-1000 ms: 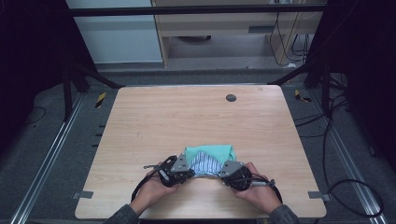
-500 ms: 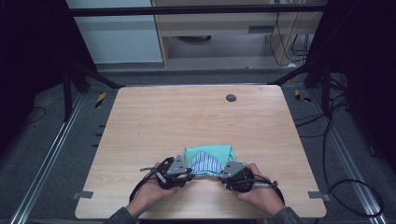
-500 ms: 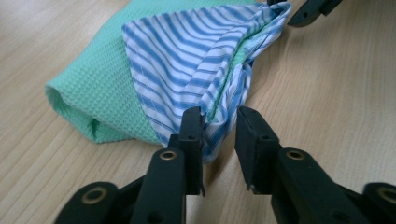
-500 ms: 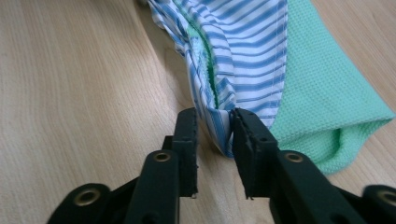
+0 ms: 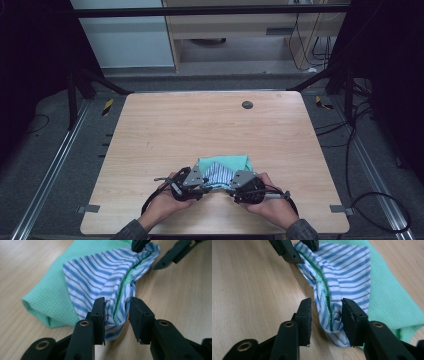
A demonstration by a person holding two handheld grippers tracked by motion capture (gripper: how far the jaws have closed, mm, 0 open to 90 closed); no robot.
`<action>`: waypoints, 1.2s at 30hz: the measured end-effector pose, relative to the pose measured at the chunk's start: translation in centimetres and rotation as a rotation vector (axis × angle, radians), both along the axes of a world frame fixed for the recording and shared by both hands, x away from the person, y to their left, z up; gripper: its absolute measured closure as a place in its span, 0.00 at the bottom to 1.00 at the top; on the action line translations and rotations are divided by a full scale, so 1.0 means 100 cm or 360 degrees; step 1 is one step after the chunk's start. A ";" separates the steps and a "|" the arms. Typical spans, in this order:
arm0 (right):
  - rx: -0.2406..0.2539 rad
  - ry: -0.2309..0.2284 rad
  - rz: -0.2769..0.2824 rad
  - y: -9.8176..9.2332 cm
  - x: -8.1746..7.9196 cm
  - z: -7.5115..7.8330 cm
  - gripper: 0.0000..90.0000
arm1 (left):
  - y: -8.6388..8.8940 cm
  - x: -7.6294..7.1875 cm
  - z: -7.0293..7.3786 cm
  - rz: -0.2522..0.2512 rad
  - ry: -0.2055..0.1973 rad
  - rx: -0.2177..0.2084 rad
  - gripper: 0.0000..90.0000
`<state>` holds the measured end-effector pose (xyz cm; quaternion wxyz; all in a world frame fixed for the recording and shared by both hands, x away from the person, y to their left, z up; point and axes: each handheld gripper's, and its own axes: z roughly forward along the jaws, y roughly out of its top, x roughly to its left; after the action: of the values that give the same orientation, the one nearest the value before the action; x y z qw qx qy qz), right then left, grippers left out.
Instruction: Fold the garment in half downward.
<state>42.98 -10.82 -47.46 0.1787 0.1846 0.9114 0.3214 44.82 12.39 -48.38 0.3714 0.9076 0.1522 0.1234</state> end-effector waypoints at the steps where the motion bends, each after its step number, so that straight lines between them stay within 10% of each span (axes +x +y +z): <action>1: 0.0000 0.0000 0.0000 0.000 0.000 0.000 0.68 | 0.000 0.000 0.000 0.0000 0.0000 0.0000 0.76; 13: -0.0028 0.0054 0.0008 -0.006 -0.010 -0.008 0.60 | 0.010 -0.011 -0.006 -0.0048 0.0025 0.0062 0.64; 20: 0.0066 -0.0050 -0.0221 -0.033 -0.012 0.000 0.26 | 0.031 -0.011 0.002 0.0150 0.0058 -0.0024 0.34; 36: 0.0233 0.0047 -0.0644 -0.089 0.019 -0.002 0.08 | 0.088 0.026 0.003 0.0538 0.0120 -0.0058 0.11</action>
<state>44.92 -19.70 -47.66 0.2123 0.3810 0.8325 0.3416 47.46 21.15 -48.11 0.3557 0.8662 0.3187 0.1471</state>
